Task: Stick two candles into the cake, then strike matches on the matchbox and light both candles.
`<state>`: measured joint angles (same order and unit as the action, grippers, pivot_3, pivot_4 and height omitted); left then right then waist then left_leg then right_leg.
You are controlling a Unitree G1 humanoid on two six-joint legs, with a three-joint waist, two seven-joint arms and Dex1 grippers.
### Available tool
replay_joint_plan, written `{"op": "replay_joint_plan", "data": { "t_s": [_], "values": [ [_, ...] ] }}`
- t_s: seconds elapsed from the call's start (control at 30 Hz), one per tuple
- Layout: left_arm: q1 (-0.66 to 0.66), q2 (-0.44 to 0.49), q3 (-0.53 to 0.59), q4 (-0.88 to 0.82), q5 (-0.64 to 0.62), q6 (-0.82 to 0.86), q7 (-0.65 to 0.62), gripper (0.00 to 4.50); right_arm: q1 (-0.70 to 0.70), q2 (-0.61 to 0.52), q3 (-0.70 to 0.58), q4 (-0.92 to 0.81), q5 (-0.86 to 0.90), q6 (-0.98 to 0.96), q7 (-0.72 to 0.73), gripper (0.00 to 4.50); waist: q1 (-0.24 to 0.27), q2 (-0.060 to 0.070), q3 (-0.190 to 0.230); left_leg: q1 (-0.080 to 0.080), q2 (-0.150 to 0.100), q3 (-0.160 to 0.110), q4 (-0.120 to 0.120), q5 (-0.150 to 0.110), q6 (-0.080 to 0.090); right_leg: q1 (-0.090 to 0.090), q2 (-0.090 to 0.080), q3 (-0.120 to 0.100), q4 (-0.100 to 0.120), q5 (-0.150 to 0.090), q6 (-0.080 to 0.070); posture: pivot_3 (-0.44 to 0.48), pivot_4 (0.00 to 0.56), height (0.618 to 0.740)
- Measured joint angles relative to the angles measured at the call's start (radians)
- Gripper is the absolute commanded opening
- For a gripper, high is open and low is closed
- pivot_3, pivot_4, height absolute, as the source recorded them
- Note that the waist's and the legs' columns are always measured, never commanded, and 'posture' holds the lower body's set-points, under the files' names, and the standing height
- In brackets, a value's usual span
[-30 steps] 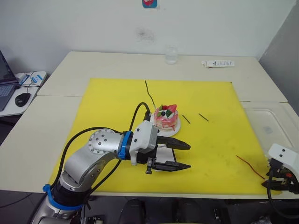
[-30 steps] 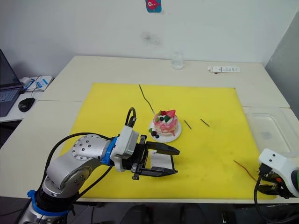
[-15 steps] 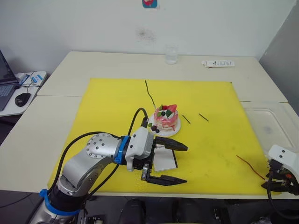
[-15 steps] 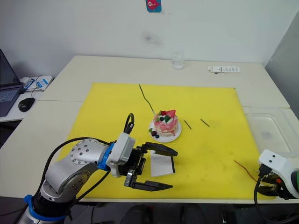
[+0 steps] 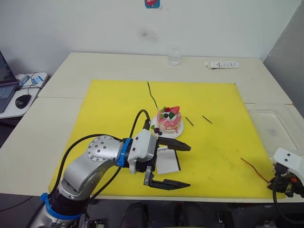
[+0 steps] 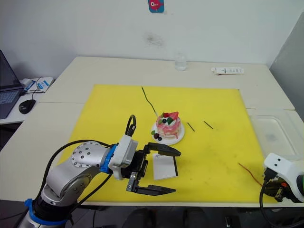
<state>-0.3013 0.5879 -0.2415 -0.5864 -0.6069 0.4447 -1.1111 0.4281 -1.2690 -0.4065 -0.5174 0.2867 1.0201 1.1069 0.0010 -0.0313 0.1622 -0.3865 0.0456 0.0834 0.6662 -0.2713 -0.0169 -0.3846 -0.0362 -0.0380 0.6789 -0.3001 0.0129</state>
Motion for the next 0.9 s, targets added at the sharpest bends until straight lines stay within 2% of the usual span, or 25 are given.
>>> {"op": "replay_joint_plan", "data": {
  "t_s": [0.27, 0.4, 0.5, 0.6, 0.73, 0.9],
  "values": [
    [0.011, 0.006, -0.002, 0.001, 0.001, -0.003, -0.01, 4.5, -0.019, 0.001, 0.004, 0.011, 0.006, -0.015, 0.003, 0.05, -0.001, 0.0, 0.0, 0.0, 0.0, 0.0, 0.0, 0.0, 0.0, 0.0, 0.0, 0.0, 0.0, 0.0, 0.0, 0.0, 0.15, 0.74],
    [0.045, 0.02, 0.017, -0.001, -0.004, 0.002, 0.009, 4.5, -0.166, 0.072, 0.007, -0.048, 0.097, -0.011, 0.002, 0.05, -0.005, 0.0, 0.0, 0.001, 0.002, 0.0, 0.0, 0.0, 0.0, 0.0, 0.0, 0.001, 0.0, 0.0, 0.0, 0.0, 0.15, 0.74],
    [0.078, 0.045, 0.082, -0.002, -0.034, 0.032, 0.045, 4.5, -0.435, 0.28, 0.003, -0.108, 0.286, 0.104, -0.079, 0.05, -0.007, -0.004, 0.003, 0.002, 0.003, -0.003, -0.001, 0.001, -0.001, 0.0, 0.001, 0.0, 0.001, 0.0, 0.0, 0.0, 0.15, 0.74],
    [0.094, 0.046, 0.13, -0.006, -0.056, 0.056, 0.096, 4.5, -0.59, 0.444, 0.023, -0.134, 0.381, 0.185, -0.197, 0.05, -0.003, -0.005, 0.004, 0.001, 0.002, -0.003, -0.002, 0.001, -0.002, 0.0, 0.0, 0.0, 0.001, 0.0, -0.001, 0.0, 0.15, 0.74],
    [0.109, 0.043, 0.195, -0.027, -0.098, 0.118, 0.205, 4.5, -0.766, 0.675, 0.115, -0.13, 0.371, 0.108, -0.397, 0.05, -0.004, -0.005, 0.004, -0.004, 0.0, -0.001, -0.001, 0.001, -0.002, -0.004, -0.003, 0.0, 0.001, 0.003, -0.005, 0.0, 0.15, 0.74],
    [0.124, 0.039, 0.245, -0.053, -0.115, 0.171, 0.329, 4.5, -0.838, 0.858, 0.261, -0.081, 0.239, -0.133, -0.563, 0.05, -0.001, -0.005, 0.004, -0.005, 0.001, -0.001, -0.001, 0.003, -0.005, -0.004, -0.003, -0.001, 0.0, 0.003, -0.006, 0.0, 0.15, 0.74]
  ]
}}
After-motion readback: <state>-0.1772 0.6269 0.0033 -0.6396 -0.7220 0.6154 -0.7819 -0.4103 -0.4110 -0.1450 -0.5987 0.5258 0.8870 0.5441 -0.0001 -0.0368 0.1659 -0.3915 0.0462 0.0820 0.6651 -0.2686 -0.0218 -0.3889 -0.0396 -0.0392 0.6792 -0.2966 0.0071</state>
